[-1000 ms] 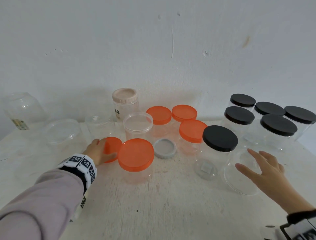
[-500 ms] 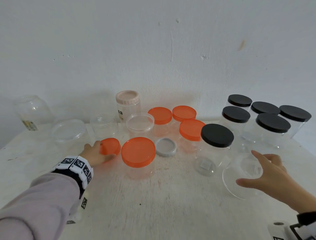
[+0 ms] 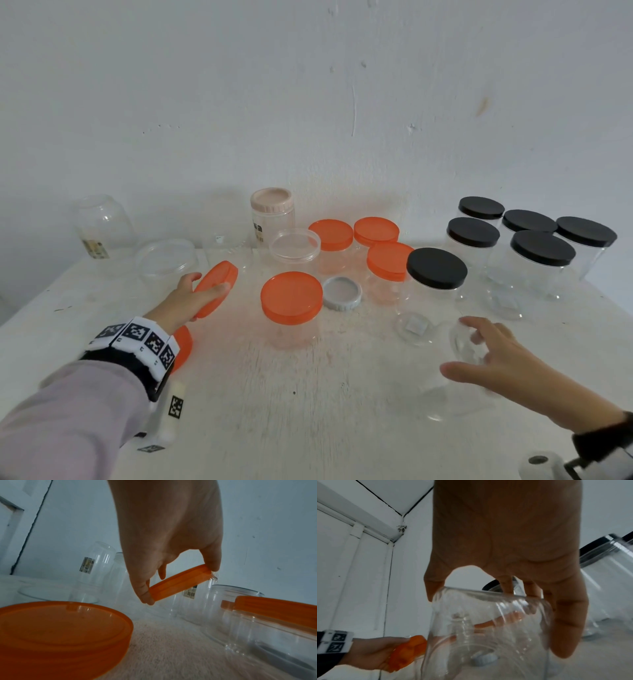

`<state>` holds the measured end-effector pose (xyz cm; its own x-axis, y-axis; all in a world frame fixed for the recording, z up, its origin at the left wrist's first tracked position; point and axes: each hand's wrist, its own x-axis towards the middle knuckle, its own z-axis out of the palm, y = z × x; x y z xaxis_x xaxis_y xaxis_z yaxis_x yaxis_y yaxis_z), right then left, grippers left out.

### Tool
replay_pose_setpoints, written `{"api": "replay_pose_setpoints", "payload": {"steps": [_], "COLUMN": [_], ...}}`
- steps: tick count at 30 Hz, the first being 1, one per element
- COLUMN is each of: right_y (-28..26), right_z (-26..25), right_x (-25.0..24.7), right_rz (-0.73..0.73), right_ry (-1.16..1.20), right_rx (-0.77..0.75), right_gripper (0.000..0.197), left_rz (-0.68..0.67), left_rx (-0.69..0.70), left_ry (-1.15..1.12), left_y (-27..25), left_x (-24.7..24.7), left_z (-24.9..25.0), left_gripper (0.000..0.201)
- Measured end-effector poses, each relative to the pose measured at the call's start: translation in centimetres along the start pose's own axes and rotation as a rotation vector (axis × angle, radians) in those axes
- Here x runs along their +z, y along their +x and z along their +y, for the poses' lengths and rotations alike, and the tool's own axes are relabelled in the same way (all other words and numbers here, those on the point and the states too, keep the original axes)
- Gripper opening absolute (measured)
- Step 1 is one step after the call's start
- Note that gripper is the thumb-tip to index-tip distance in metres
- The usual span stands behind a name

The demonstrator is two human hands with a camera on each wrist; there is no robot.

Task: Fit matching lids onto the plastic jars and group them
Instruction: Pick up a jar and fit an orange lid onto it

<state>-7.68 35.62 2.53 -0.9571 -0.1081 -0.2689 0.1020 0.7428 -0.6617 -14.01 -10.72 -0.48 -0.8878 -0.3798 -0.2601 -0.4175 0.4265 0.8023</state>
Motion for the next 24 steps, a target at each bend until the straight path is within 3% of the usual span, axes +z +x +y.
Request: {"api": "replay_pose_setpoints", "payload": {"steps": [7,12,16,24], "right_y": [0.8,1.6,2.1,3.8], "right_z": [-3.8,-7.3,-9.5,-12.8], "right_x": [3.7,6.3,8.3,12.9], "right_rz": [-0.142,-0.275,-0.408,-0.356], "right_ry": [0.069,0.286,0.319,0.137], "right_rx": [-0.077,-0.071,-0.093,-0.21], "right_gripper": [0.093,0.088,0.098,0.077], "left_rz": [-0.013,-0.036,-0.042,-0.059], "left_rx": [0.053,0.087,0.121,0.187], "left_ry": [-0.036,-0.06,-0.091,-0.112], "left_y": [-3.2,-5.2,-6.5,-8.9], "left_x": [-1.7,-2.5,-3.0,-3.4], "left_z": [0.1,0.4,0.6,0.8], "left_gripper": [0.118,0.115,0.112,0.1]}}
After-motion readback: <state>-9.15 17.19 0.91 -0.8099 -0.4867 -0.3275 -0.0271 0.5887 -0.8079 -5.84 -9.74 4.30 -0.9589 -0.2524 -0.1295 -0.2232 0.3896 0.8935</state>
